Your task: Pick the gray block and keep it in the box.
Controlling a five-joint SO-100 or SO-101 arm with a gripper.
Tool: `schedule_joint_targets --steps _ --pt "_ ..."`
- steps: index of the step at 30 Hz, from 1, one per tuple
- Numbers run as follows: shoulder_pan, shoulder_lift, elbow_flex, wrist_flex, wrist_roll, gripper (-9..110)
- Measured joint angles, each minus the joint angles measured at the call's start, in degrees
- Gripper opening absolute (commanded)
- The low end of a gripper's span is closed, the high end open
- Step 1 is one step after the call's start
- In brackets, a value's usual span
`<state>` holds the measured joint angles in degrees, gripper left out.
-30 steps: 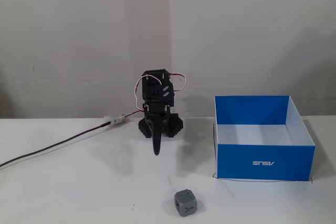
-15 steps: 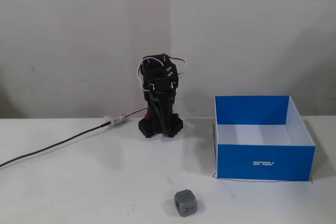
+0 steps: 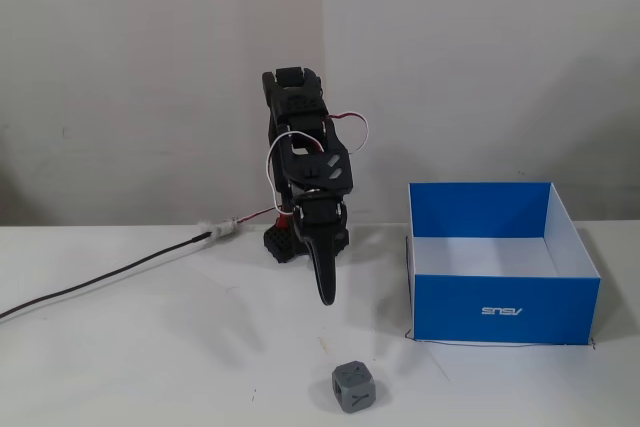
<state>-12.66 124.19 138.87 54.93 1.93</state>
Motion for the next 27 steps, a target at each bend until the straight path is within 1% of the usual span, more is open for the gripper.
schedule_joint_targets --steps 3,6,12,15,20,26,27 --pt "0.1 -3.5 0.0 -3.0 0.0 27" --pt "0.1 -12.6 -0.7 -4.1 0.0 27" --pt "0.1 -29.3 -10.0 -4.1 0.0 31" --pt "0.1 -33.6 -13.9 -3.9 0.0 33" --pt "-2.9 -41.3 -21.4 0.1 0.0 32" --pt "-3.3 -51.1 -31.6 6.9 0.0 31" --pt "-3.3 -53.2 -34.0 8.3 -0.2 24"
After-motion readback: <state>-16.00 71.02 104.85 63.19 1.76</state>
